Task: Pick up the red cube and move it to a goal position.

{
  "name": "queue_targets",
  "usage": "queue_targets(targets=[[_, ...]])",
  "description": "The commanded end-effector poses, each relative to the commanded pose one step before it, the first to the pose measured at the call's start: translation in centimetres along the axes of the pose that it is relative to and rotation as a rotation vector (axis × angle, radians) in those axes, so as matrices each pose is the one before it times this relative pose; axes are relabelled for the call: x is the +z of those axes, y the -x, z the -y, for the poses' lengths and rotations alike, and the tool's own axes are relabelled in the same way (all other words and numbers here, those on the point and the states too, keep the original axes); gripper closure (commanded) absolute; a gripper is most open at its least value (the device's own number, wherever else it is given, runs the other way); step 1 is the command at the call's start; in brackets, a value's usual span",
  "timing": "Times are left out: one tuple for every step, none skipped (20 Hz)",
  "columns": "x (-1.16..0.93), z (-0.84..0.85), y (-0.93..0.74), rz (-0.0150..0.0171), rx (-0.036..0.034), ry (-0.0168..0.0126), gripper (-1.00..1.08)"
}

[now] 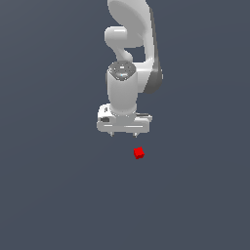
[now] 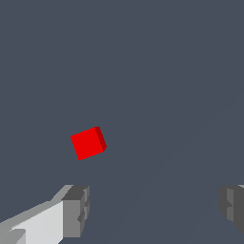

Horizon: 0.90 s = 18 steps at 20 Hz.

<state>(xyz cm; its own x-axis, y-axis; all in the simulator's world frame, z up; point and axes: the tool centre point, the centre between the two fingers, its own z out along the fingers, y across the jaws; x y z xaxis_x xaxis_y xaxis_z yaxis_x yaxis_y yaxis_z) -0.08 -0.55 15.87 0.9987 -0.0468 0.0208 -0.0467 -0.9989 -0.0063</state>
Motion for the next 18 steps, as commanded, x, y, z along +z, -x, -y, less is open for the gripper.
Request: queue_targets(targets=[[0.000, -0.001, 0.000, 0.00000, 0.00000, 0.00000, -0.92], [0.028, 0.013, -0.005, 0.00003, -0.00069, 0.00000, -0.92], [0.087, 0.050, -0.015, 0.00014, -0.00229, -0.00004, -0.92], [0.144, 0.070, -0.025, 0.00022, -0.00358, -0.00006, -0.92], [0.202, 0.101, -0.035, 0.00031, -0.00506, -0.00008, -0.92], [0.260, 0.134, -0.045, 0.00040, -0.00657, -0.00011, -0.92], [0.317, 0.161, -0.055, 0.00048, -0.00798, -0.00012, -0.92], [0.374, 0.189, -0.065, 0.00057, -0.00940, -0.00013, -0.92], [0.431, 0.219, -0.075, 0.00066, -0.01085, -0.00014, -0.92], [0.487, 0.248, -0.085, 0.00074, -0.01229, -0.00015, -0.92], [0.543, 0.275, -0.095, 0.00083, -0.01368, -0.00016, -0.92], [0.598, 0.304, -0.105, 0.00091, -0.01510, -0.00016, -0.92], [0.653, 0.333, -0.115, 0.00099, -0.01651, -0.00016, -0.92], [0.708, 0.361, -0.125, 0.00108, -0.01789, -0.00015, -0.92], [0.762, 0.389, -0.135, 0.00116, -0.01928, -0.00014, -0.92], [0.815, 0.416, -0.145, 0.00124, -0.02064, -0.00011, -0.92], [0.865, 0.441, -0.155, 0.00132, -0.02193, -0.00006, -0.92], [0.839, 0.428, -0.152, 0.00130, -0.02133, 0.00002, -0.92]])
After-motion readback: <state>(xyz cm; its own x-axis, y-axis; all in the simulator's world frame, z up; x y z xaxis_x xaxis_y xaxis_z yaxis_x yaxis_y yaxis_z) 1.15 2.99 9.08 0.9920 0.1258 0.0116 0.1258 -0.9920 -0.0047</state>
